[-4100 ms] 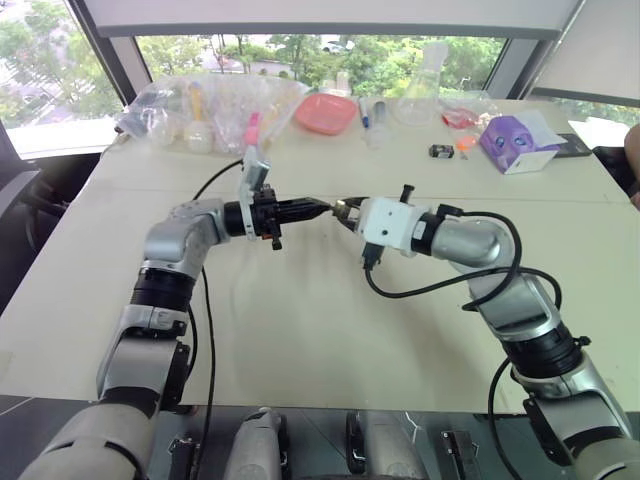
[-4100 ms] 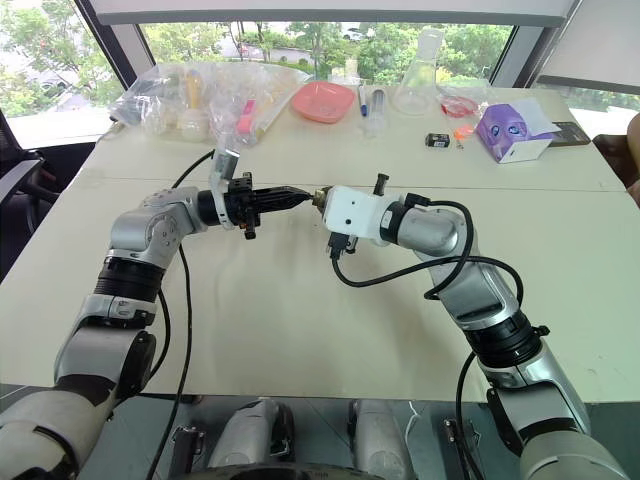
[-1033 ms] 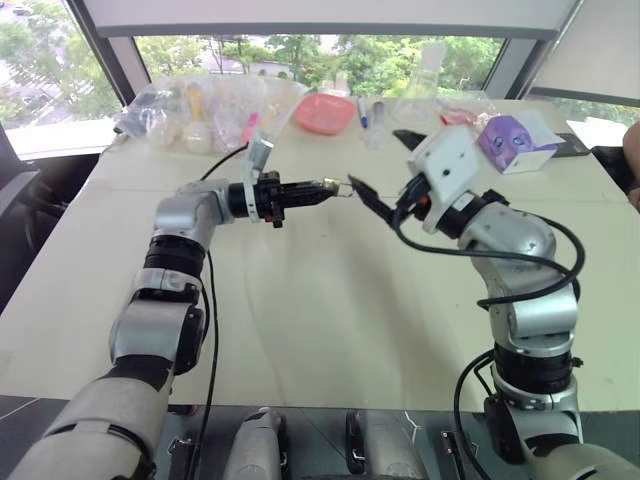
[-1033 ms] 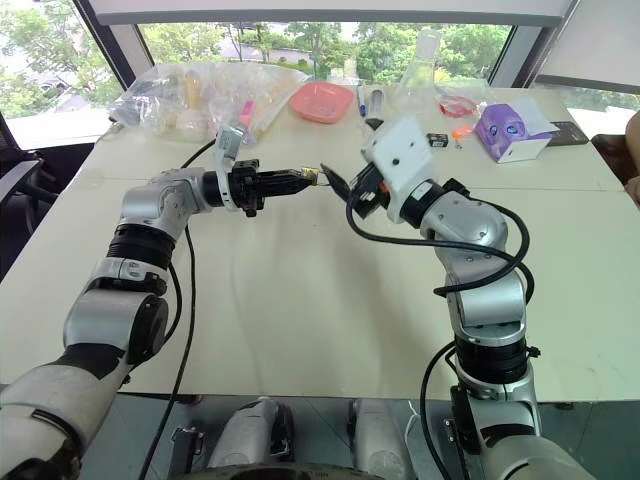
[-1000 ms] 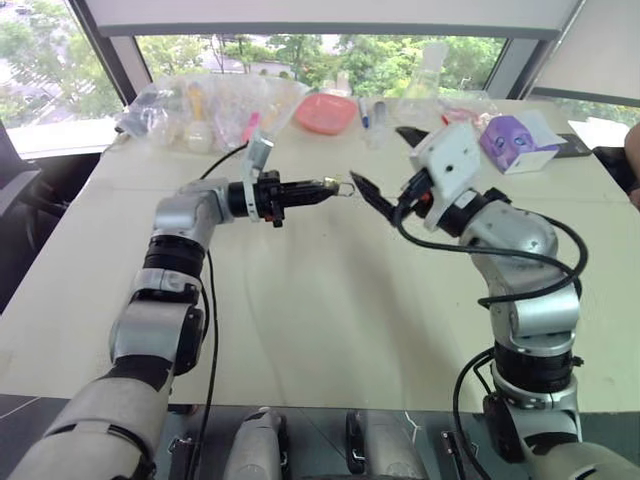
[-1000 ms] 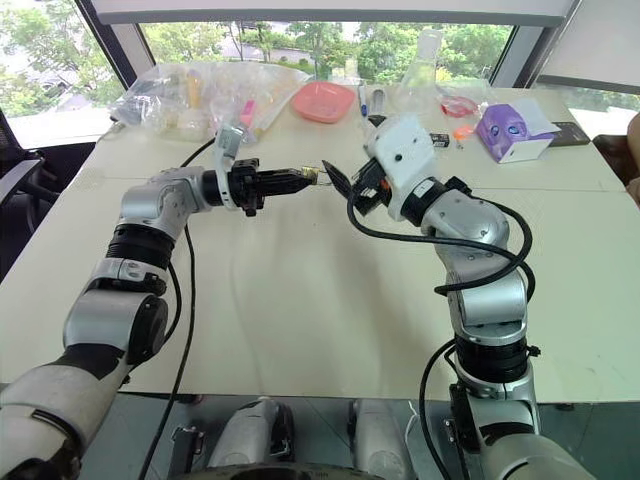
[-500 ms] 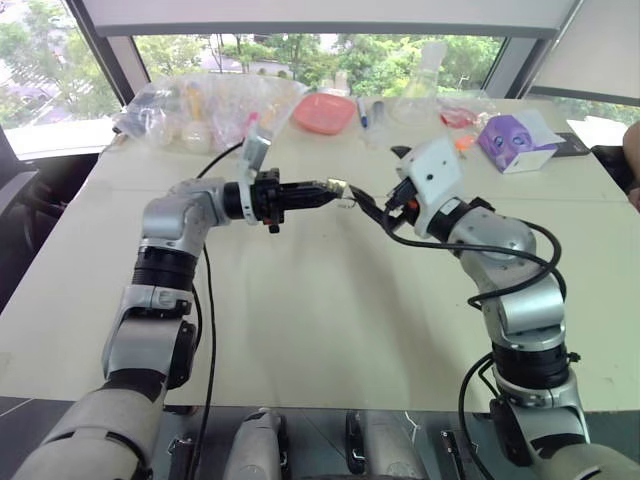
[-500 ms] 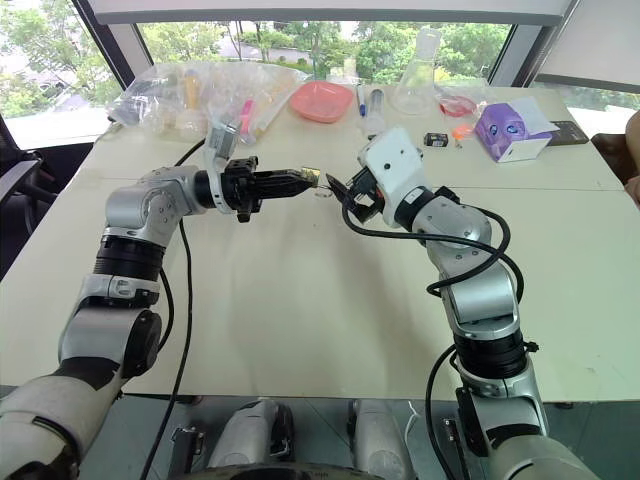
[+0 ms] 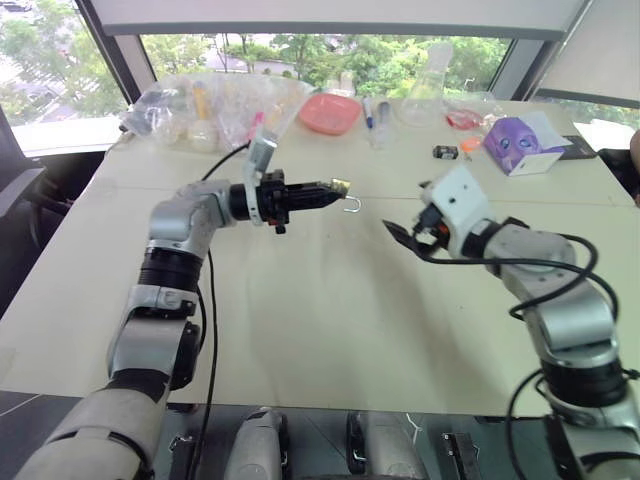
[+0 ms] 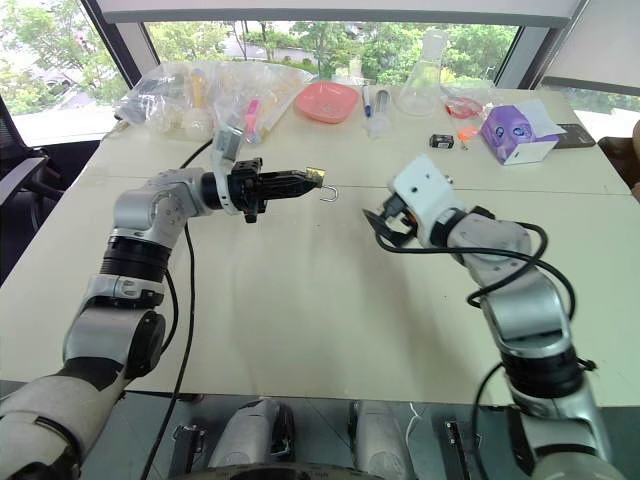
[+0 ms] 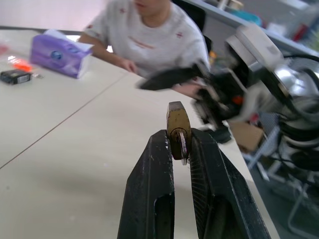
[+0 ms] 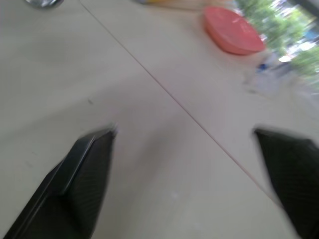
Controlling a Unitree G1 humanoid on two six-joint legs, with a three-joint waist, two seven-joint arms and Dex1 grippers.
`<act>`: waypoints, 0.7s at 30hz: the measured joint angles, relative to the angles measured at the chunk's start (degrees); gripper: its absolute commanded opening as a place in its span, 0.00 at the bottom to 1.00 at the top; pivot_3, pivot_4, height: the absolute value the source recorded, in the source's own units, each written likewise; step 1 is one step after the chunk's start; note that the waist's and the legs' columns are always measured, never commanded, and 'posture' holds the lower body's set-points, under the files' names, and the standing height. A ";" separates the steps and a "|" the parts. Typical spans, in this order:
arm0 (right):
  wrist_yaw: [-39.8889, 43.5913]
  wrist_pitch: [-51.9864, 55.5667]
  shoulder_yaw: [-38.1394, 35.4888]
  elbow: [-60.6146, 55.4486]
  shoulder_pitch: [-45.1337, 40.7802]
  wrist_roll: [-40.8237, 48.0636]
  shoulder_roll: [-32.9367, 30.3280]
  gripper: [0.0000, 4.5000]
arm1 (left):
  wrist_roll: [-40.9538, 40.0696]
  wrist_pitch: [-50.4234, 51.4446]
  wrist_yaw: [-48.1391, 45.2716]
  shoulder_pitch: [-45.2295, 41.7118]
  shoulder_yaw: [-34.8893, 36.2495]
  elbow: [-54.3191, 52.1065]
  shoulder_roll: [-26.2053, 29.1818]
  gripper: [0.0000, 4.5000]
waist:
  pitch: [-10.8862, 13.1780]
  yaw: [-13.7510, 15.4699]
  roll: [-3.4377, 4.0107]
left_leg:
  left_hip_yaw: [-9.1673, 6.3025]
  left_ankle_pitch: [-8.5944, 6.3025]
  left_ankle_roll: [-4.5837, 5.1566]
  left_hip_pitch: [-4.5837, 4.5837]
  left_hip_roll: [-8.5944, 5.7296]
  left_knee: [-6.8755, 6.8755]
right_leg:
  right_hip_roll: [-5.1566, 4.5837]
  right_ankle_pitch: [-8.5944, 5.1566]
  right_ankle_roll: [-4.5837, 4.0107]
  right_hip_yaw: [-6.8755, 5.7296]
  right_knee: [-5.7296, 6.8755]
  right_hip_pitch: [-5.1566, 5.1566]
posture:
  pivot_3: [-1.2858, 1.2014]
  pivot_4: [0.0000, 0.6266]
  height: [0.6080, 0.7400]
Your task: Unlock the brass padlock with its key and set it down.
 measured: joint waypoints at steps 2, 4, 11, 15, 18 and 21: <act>2.11 4.12 -0.17 -4.22 2.75 2.25 -2.82 0.99 | 2.04 -0.55 3.74 -0.50 -1.36 4.83 -3.20 0.00 | 0.00 -0.04 0.00 | -0.03 -0.10 0.17 0.04 0.00 0.01 | 0.02 0.00 0.00 0.02 0.02 0.01 | 0.52 0.24 0.94; 2.59 7.16 -0.24 -7.08 3.33 3.65 -3.97 0.99 | 3.37 -0.21 5.48 -0.65 -2.35 8.53 -5.91 0.00 | -0.01 -0.05 0.01 | -0.03 -0.11 0.19 0.05 0.00 0.02 | 0.02 0.00 0.00 0.02 0.05 0.01 | 0.52 0.24 0.94; -1.35 14.96 -0.51 -8.99 1.76 4.78 -3.75 0.99 | 6.84 -0.46 10.75 -4.68 -2.95 25.63 -12.86 0.00 | 0.00 0.09 -0.01 | -0.07 -0.16 0.28 0.02 0.00 0.02 | 0.01 0.00 -0.01 0.02 0.03 -0.04 | 0.52 0.24 0.94; -3.35 16.24 -0.32 -8.99 1.51 4.83 -3.04 1.00 | 6.77 -0.42 11.82 -7.34 -0.26 30.34 -13.95 0.28 | 0.00 0.14 -0.01 | -0.09 -0.16 0.29 0.01 0.00 0.01 | 0.00 0.00 -0.01 0.02 0.02 -0.04 | 0.52 0.24 0.94; -4.36 16.69 -0.04 -8.99 1.45 4.89 -2.48 1.00 | 7.05 -0.42 11.07 -7.91 0.42 31.78 -13.88 0.64 | 0.00 0.15 -0.01 | -0.08 -0.16 0.29 0.01 0.00 0.01 | 0.00 0.00 -0.01 0.01 0.03 -0.04 | 0.52 0.24 0.94; -5.20 16.76 0.08 -8.99 1.44 4.96 -2.29 1.00 | 8.40 -0.79 10.84 -7.97 0.27 32.47 -13.47 0.97 | 0.00 0.19 -0.01 | -0.08 -0.16 0.28 0.02 0.00 0.02 | 0.00 0.00 -0.01 0.01 0.02 -0.04 | 0.52 0.24 0.94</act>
